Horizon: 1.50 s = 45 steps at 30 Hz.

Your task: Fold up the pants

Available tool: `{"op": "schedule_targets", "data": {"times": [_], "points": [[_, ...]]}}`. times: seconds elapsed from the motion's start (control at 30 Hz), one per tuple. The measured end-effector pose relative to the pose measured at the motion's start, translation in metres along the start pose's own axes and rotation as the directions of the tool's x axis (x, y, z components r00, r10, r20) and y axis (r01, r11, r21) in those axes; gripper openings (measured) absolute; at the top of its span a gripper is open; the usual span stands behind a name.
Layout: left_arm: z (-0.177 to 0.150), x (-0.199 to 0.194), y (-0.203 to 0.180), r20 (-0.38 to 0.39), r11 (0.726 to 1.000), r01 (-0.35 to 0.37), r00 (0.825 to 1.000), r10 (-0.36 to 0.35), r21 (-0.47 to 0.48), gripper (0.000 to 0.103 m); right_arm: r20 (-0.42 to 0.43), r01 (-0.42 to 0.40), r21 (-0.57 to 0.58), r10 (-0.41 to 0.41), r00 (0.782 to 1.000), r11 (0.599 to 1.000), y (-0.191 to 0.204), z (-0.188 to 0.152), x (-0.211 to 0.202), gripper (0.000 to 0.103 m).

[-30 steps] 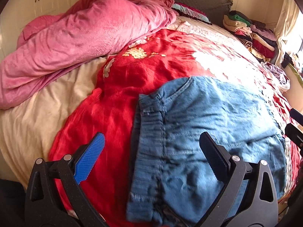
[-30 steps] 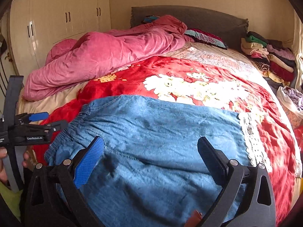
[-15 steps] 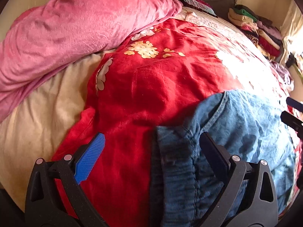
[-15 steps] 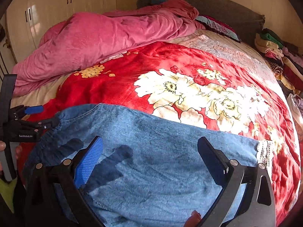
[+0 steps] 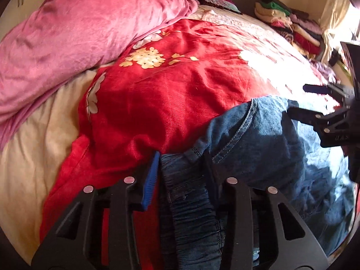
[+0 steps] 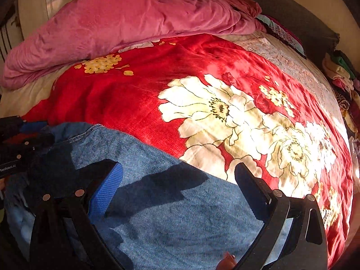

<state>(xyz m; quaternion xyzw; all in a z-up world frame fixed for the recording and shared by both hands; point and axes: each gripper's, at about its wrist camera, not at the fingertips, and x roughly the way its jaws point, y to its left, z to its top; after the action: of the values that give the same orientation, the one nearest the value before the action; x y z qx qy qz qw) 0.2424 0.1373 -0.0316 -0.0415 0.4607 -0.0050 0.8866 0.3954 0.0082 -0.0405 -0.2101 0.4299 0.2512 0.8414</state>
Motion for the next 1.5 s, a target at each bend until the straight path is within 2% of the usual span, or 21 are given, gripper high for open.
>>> {"op": "schedule_targets", "data": {"times": [0.13,0.27,0.33,0.37,0.43,0.5,0.6,0.73,0.97,1.23,1.5], "points": [[0.008,0.002,0.0,-0.01,1.0,0.012,1.0,-0.012,0.019,0.027,-0.009,-0.021,-0.113,0.02,1.0,0.993,0.011,0.008,0.009,0.099],[0.012,-0.015,0.002,0.02,0.998,0.05,0.999,-0.051,0.035,0.026,-0.041,-0.043,-0.185,0.037,0.998,0.982,0.016,0.009,0.022,0.097],[0.013,-0.024,0.003,0.045,0.997,0.064,0.997,-0.065,0.031,0.026,-0.061,-0.097,-0.182,0.087,0.994,0.978,0.017,0.006,0.029,0.079],[0.012,-0.028,0.003,0.056,0.997,0.071,0.996,-0.073,0.029,0.026,-0.063,-0.125,-0.177,0.115,0.991,0.976,0.019,0.004,0.03,0.065],[0.012,-0.032,0.001,0.069,0.997,0.077,0.994,-0.079,0.032,0.026,-0.037,-0.141,-0.185,0.137,0.99,0.972,0.025,0.0,0.027,0.051],[0.011,-0.035,-0.003,0.079,0.997,0.073,0.994,-0.076,0.04,0.026,-0.006,-0.163,-0.166,0.164,0.986,0.972,0.028,-0.004,0.019,0.024],[0.01,-0.044,-0.008,0.099,0.997,0.061,0.993,-0.066,0.053,0.026,0.038,-0.133,-0.133,0.139,0.99,0.982,0.028,-0.011,0.003,0.01],[0.007,-0.058,-0.013,0.126,0.997,0.047,0.991,-0.055,0.065,0.026,0.128,-0.158,-0.05,0.163,0.978,0.986,0.019,-0.022,-0.032,0.007],[-0.003,-0.086,-0.021,0.175,0.996,0.033,0.983,-0.047,0.085,0.026,0.263,-0.194,-0.001,0.188,0.946,0.981,0.021,-0.05,-0.105,0.007],[-0.026,-0.112,-0.024,0.212,0.994,0.045,0.975,-0.064,0.096,0.026,0.306,-0.24,0.021,0.223,0.926,0.97,0.045,-0.101,-0.151,0.007],[-0.062,-0.132,-0.025,0.23,0.994,0.052,0.97,-0.074,0.099,0.026,0.325,-0.297,0.03,0.271,0.906,0.955,0.076,-0.143,-0.176,0.007]]}}
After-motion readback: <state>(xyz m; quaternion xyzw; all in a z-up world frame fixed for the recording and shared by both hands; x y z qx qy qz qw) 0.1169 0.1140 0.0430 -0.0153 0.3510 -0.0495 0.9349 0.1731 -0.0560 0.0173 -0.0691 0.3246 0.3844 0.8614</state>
